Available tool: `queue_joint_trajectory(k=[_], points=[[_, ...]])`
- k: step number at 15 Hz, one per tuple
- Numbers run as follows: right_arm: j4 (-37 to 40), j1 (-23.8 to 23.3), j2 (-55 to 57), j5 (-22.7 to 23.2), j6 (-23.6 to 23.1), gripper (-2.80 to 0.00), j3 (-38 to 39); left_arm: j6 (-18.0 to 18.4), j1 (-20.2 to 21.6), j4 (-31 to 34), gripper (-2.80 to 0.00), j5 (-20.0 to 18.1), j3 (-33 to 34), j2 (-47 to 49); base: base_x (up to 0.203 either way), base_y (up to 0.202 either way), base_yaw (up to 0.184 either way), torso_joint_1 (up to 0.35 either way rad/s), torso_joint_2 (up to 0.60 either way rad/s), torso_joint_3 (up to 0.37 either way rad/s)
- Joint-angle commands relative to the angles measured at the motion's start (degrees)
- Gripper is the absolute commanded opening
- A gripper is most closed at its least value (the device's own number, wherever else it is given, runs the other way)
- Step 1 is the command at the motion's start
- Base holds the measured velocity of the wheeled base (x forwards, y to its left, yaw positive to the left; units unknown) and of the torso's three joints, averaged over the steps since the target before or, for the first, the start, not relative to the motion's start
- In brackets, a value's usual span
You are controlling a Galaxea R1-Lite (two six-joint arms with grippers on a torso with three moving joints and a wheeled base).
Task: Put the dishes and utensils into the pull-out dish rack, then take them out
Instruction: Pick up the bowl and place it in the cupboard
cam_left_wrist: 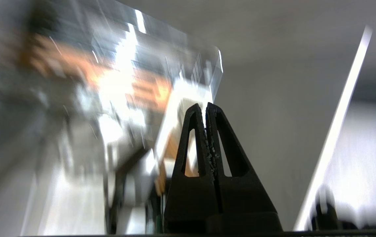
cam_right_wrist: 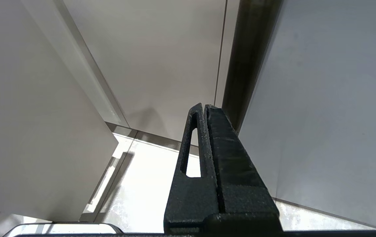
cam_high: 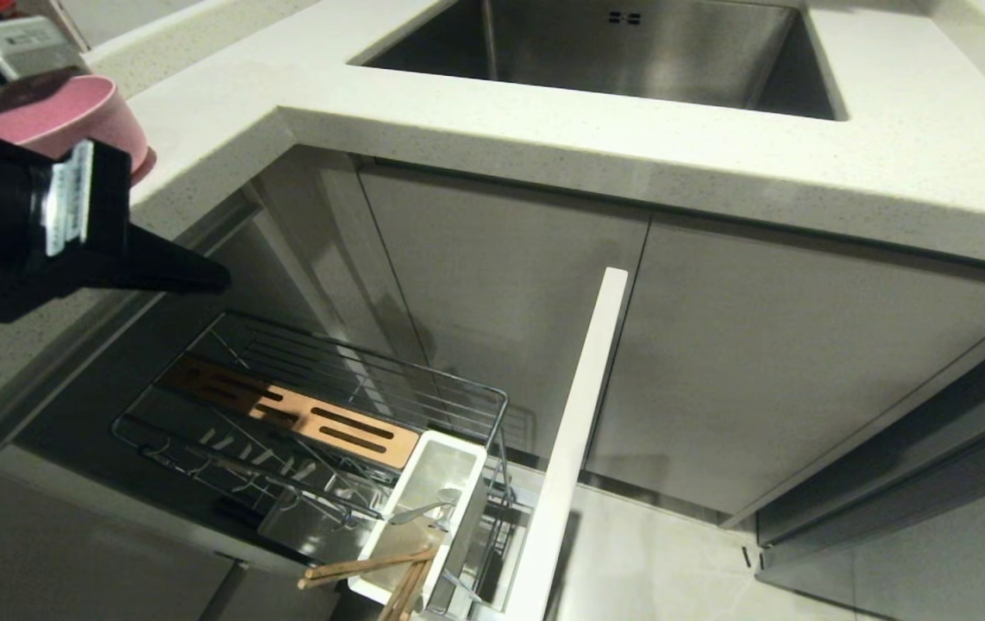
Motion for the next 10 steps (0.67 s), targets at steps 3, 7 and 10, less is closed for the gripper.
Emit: queue_joint_trajectory(k=[3,7,10], points=[[0.0,0.0,0.0,0.0,0.0,-2.8,1.5,3.6,5.7,-19.5,-2.8,7.6,6.9,-7.4,0.0,0.0,0.0,0.0,0.0,0.0],[0.0,0.0,0.0,0.0,0.0,-2.8,1.5,18.0,9.5,-28.6,-2.8,13.7,9.9,-8.4,0.0,0.0,0.0,0.0,0.0,0.0],[0.0,0.0,0.0,0.0,0.0,-2.8,1.5,23.1,11.4,-34.8,-2.8,13.9,12.4,-8.9,0.0,0.0,0.0,0.0,0.0,0.0]])
